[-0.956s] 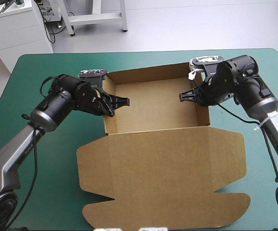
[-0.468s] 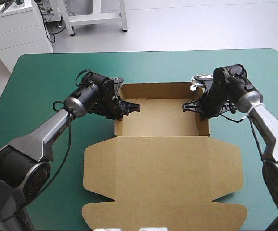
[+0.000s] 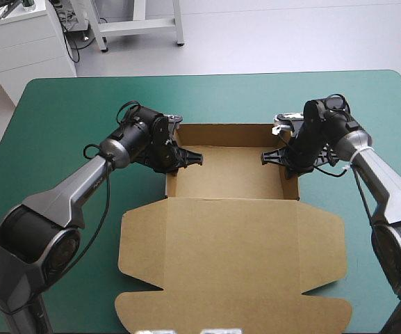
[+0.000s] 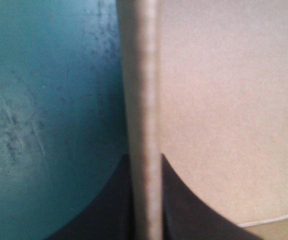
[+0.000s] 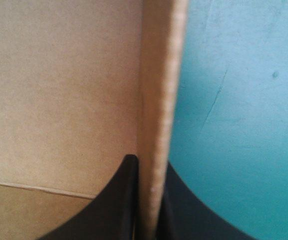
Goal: Fold the box
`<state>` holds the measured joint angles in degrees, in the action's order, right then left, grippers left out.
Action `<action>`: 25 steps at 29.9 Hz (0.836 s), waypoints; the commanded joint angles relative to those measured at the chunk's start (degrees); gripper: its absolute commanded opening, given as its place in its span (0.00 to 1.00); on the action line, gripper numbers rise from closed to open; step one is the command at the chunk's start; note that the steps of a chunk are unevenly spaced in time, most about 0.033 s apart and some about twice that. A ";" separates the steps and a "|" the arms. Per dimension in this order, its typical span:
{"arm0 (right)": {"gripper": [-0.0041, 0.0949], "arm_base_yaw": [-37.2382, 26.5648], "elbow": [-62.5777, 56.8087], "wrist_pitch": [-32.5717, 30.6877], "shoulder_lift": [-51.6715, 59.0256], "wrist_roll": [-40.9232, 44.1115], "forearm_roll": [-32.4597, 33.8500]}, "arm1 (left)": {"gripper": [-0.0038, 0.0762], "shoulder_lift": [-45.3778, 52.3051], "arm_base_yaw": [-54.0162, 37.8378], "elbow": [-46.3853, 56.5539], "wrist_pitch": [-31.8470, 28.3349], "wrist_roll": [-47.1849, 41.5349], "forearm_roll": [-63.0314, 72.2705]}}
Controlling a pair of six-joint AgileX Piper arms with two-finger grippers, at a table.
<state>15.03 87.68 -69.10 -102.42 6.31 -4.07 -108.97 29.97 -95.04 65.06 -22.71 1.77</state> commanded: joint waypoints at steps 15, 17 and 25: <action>0.82 -1.01 1.30 2.89 2.50 -0.37 1.01 | 0.67 3.34 -0.12 -2.21 1.23 2.18 -7.27; 0.82 -1.01 1.52 3.13 2.50 -0.37 1.16 | 0.67 3.47 -0.12 -2.21 1.36 2.18 -7.85; 0.81 -1.01 9.92 1.55 2.60 -0.47 1.16 | 0.67 3.56 -0.12 -11.12 7.48 2.34 -13.15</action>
<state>14.49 92.31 -67.24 -102.54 6.03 -2.98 -108.97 29.97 -100.26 69.97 -20.33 -8.01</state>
